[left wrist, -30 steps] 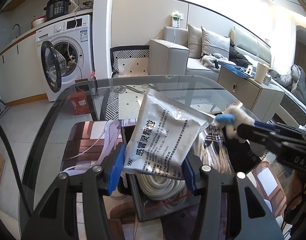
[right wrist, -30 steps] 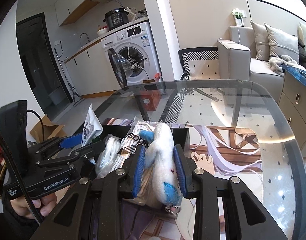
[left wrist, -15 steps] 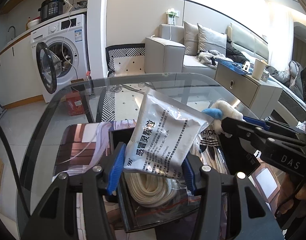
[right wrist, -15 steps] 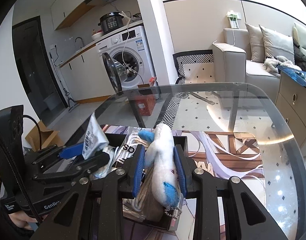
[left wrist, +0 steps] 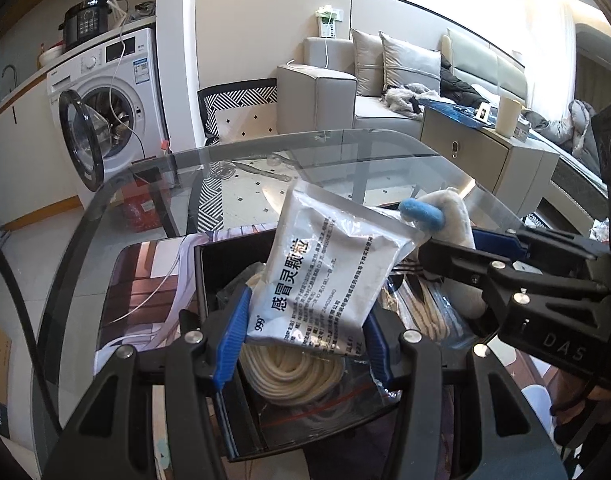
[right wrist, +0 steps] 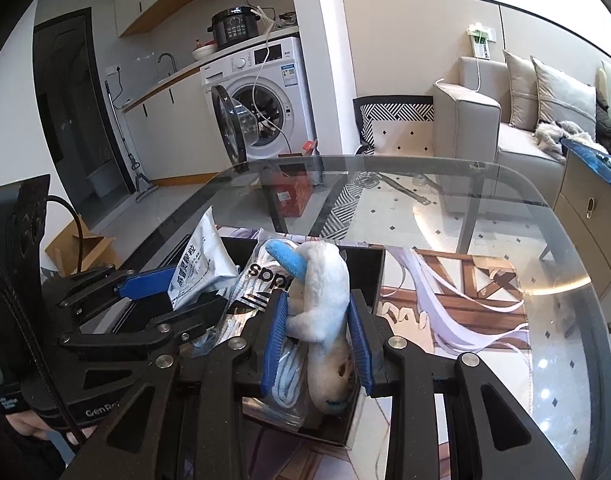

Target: Organize soft objects

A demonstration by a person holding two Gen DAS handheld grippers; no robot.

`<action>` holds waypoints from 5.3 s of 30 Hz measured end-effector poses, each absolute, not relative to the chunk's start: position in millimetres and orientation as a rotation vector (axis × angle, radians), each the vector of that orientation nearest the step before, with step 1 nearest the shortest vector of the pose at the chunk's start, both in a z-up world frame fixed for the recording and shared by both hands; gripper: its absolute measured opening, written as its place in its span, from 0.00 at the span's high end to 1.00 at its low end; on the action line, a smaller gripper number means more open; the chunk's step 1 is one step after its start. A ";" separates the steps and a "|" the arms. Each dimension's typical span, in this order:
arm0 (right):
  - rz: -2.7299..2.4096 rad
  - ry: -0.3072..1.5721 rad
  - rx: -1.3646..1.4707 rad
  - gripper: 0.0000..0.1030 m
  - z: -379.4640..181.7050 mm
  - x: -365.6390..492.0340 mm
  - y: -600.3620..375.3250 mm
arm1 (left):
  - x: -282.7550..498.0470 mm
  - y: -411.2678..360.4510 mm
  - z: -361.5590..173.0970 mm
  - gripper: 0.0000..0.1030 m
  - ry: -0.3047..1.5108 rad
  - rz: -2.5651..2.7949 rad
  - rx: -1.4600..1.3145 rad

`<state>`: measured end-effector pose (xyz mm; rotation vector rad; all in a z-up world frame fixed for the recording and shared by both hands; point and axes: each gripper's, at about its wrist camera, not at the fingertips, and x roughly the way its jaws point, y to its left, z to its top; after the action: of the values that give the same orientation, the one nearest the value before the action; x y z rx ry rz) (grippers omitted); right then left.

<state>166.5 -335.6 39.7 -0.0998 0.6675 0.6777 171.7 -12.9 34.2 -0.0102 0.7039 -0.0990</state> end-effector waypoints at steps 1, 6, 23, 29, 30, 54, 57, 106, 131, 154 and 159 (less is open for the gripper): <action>0.678 0.661 -0.102 0.70 41.3 166.5 -337.2 | 171.4 -11.9 34.6 0.50 0.705 -0.101 -0.013; 0.678 0.641 -0.105 0.63 47.6 162.5 -348.5 | 167.8 -11.3 34.4 0.49 0.719 -0.119 -0.008; 0.705 0.532 -0.126 0.09 60.2 145.5 -379.9 | 145.1 -12.9 47.3 0.15 0.667 -0.140 0.028; 0.741 0.512 -0.159 0.01 60.5 133.6 -389.0 | 131.1 -0.1 55.7 0.01 0.632 -0.100 0.001; 0.749 0.506 -0.165 0.01 59.3 131.4 -390.4 | 128.8 2.2 56.4 0.00 0.626 -0.092 -0.006; 0.751 0.403 -0.142 0.01 39.8 92.4 -404.3 | 80.2 13.7 38.2 0.00 0.474 0.023 -0.033; 0.744 0.392 -0.160 0.01 36.0 88.0 -401.6 | 81.1 13.7 35.7 0.00 0.463 0.030 -0.026; 0.729 0.372 -0.153 0.01 35.7 80.5 -402.6 | 81.8 22.6 28.4 0.00 0.458 0.041 -0.104; 0.730 0.372 -0.153 0.01 35.7 80.4 -402.6 | 81.5 22.4 27.7 0.00 0.458 0.043 -0.100; 0.730 0.372 -0.153 0.01 35.5 80.4 -402.3 | 81.5 21.5 27.4 0.00 0.457 0.044 -0.098; 0.730 0.371 -0.154 0.01 35.4 80.4 -402.2 | 81.1 23.3 27.7 0.00 0.455 0.045 -0.098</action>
<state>80.4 -402.2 35.4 -0.1538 0.3714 0.7298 81.1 23.3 27.7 -0.0981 0.4550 0.0453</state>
